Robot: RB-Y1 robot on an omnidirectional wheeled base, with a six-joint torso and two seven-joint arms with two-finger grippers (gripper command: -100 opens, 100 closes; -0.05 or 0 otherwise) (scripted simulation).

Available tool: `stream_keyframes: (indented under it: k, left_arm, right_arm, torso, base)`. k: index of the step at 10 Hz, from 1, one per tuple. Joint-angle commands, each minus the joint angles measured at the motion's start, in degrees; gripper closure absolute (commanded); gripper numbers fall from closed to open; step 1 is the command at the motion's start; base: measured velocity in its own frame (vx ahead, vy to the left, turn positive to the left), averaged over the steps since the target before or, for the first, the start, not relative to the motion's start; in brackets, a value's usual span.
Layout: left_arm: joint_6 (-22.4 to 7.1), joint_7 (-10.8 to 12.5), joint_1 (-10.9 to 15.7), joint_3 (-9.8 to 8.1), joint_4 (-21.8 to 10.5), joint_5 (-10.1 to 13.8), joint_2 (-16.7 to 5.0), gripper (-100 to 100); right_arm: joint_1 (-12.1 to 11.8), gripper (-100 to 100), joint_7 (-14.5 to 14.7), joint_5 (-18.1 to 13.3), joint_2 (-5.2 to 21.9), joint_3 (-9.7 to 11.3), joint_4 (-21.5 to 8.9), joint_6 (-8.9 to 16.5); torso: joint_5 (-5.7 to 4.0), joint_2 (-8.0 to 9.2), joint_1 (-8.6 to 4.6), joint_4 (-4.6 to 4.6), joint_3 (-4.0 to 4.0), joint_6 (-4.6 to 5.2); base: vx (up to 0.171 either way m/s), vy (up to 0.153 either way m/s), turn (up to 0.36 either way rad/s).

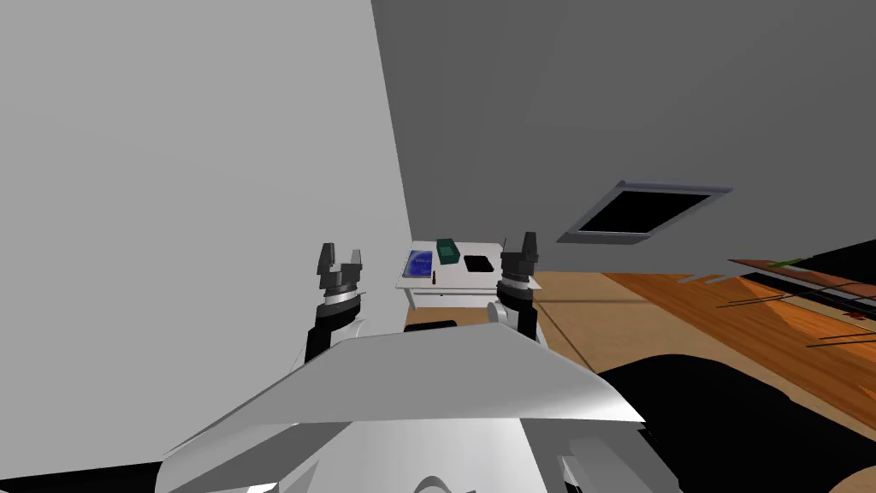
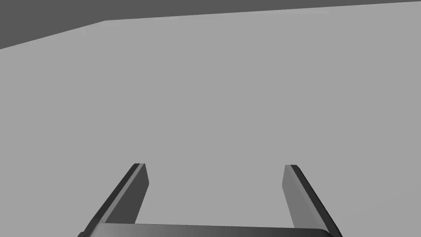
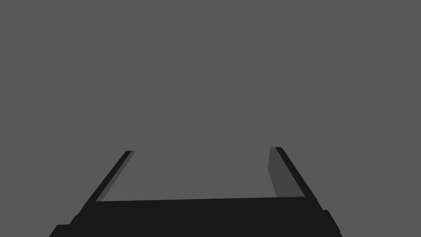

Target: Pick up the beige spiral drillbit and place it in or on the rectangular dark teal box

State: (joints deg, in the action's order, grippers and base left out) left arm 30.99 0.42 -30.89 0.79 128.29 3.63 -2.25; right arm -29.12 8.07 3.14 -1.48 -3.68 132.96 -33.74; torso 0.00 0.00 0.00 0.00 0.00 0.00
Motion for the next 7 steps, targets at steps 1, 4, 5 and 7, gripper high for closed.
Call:
stream_keyframes:
  k: [1,4,5,7]
  left_arm:
    - [-0.81,0.79,-0.87,0.70,-1.10,-0.64,-1.82,-100]
    - [-2.54,2.78,-3.02,2.51,-4.35,-2.07,-5.40,-100]
    - [-3.05,3.44,-3.66,3.11,-5.51,-2.51,-6.52,-100]
    - [-4.13,4.95,-5.01,4.44,-8.32,-3.45,-9.03,-100]
  right_arm:
    - [0.00,0,0.00,0.00,0.00,0.00,0.00,0.00]
    - [0.02,0,0.00,0.00,-0.01,0.02,0.00,0.00]
    - [0.02,0,0.00,0.00,-0.01,0.02,0.00,0.00]
    - [0.02,0,0.00,0.00,-0.01,0.01,0.00,0.00]
  torso:
    - [0.00,0.00,0.00,0.00,0.00,0.00]
    - [-0.09,0.49,-0.40,0.10,0.28,0.04]
    - [-0.11,0.49,-0.49,0.11,0.28,0.02]
    - [-0.08,0.46,-0.31,0.10,0.27,0.02]
  base:
    - [-0.058,-0.038,-0.218]
    - [-0.121,-0.108,-0.232]
    - [-0.107,-0.112,-0.230]
    - [-0.097,-0.088,-0.243]
